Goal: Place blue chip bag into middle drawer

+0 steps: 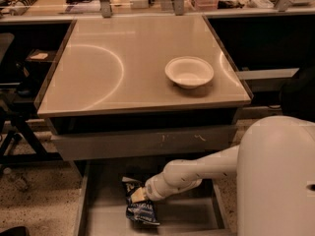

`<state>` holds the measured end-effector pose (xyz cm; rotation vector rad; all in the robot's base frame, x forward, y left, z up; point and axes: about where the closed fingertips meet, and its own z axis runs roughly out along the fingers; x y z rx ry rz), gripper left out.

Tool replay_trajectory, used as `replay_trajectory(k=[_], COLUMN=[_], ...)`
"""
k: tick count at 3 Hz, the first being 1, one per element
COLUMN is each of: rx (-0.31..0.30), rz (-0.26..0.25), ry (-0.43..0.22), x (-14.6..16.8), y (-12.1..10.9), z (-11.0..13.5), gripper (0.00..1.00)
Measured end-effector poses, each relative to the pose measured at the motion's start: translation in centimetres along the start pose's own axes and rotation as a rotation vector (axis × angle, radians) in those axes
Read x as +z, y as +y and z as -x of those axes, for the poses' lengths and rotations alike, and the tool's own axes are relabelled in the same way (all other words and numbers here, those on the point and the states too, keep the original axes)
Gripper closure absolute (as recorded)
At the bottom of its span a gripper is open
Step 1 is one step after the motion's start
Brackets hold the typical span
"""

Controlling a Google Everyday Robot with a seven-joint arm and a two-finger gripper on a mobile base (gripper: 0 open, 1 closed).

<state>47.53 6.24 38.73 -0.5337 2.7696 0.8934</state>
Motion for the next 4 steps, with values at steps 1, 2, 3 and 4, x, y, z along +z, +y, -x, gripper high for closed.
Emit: replay_trajectory(k=[1, 2, 3, 4], rx=[0.000, 0.000, 0.000, 0.000], rz=[0.000, 0.000, 0.000, 0.000], ry=[0.000, 0.000, 0.000, 0.000], x=[0.00, 0.00, 0.01, 0.01], y=[0.00, 0.00, 0.01, 0.01], z=[0.00, 0.00, -0.01, -0.01], gripper=[0.34, 0.12, 0.00, 0.00])
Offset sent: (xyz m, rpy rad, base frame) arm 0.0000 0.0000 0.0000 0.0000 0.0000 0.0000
